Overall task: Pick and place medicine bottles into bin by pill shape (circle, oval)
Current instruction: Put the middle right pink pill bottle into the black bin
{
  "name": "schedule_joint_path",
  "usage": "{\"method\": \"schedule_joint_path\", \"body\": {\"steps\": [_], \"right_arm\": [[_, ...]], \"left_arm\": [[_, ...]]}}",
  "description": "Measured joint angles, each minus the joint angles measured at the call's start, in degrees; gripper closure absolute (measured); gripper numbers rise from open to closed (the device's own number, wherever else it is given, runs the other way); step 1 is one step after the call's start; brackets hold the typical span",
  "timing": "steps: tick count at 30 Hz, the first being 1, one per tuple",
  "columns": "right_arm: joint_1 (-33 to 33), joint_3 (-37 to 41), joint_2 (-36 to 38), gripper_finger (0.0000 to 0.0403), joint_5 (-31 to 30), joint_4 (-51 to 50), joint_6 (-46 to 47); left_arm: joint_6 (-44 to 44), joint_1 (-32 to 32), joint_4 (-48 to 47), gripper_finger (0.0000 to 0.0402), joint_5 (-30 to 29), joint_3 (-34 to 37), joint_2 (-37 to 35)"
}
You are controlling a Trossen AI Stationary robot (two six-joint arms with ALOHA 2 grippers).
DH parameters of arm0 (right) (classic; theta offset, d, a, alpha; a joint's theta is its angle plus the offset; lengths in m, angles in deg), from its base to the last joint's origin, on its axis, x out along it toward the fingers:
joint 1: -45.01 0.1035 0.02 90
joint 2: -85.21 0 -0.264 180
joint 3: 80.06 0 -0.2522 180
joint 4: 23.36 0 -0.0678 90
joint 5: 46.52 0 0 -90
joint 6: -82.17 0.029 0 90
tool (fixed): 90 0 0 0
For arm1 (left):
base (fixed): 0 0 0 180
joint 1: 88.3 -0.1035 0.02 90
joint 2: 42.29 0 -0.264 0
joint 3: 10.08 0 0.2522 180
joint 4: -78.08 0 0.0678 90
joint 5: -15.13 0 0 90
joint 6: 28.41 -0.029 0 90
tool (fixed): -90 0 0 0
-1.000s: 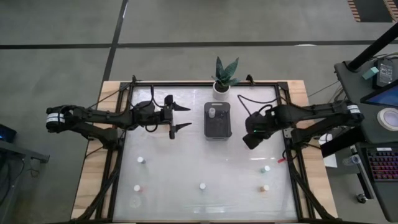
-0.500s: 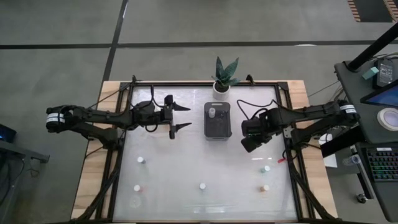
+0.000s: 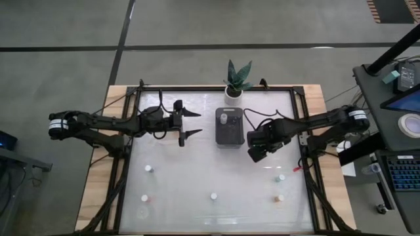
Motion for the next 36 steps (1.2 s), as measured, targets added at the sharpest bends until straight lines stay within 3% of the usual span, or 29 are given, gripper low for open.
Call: {"method": "schedule_joint_path", "body": {"steps": [11, 24, 36], "right_arm": [[0.0, 0.21, -4.81, 0.0167, -2.6, -0.06, -2.44], [0.0, 3.77, -5.16, 0.0171, -3.91, 4.97, -2.38], [0.0, 3.77, -5.16, 0.0268, -3.89, 5.74, -1.91]], "left_arm": [[-0.02, 0.0, -0.02, 0.013, 0.0, -0.02, 0.0], [-0.01, 0.0, -0.02, 0.013, -0.01, -0.02, 0.0], [-0.02, 0.0, -0.02, 0.013, -0.02, -0.02, 0.0]]}}
